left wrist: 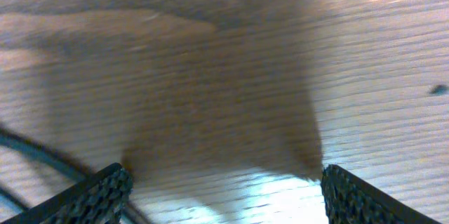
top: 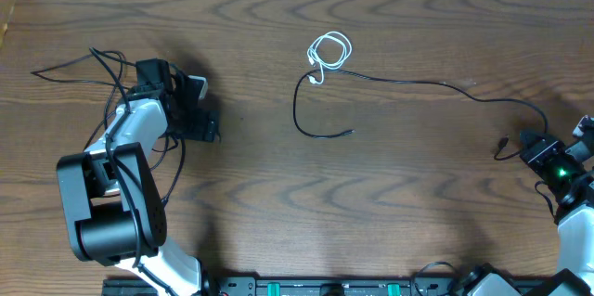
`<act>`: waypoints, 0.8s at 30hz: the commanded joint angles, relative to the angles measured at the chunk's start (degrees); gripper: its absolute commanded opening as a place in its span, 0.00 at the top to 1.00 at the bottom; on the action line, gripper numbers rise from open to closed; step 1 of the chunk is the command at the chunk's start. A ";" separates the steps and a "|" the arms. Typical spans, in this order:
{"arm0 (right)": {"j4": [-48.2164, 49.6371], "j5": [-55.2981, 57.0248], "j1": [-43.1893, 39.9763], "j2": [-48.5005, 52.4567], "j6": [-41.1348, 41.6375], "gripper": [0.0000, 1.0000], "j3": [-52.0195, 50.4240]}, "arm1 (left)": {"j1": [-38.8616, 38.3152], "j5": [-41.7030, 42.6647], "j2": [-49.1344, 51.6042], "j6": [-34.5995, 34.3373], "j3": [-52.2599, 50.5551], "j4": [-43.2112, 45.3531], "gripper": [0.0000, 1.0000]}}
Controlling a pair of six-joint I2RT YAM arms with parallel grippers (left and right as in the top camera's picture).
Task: Untangle cables
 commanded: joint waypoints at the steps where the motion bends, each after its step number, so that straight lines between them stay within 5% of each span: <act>1: -0.24 -0.04 0.61 -0.68 -0.94 0.99 0.24 | 0.55 -6.16 0.72 0.57 -0.26 -0.02 0.12; 24: -1.75 -0.04 0.59 -0.68 -0.96 0.99 0.24 | 16.15 -8.92 0.96 -0.98 -0.26 4.83 0.12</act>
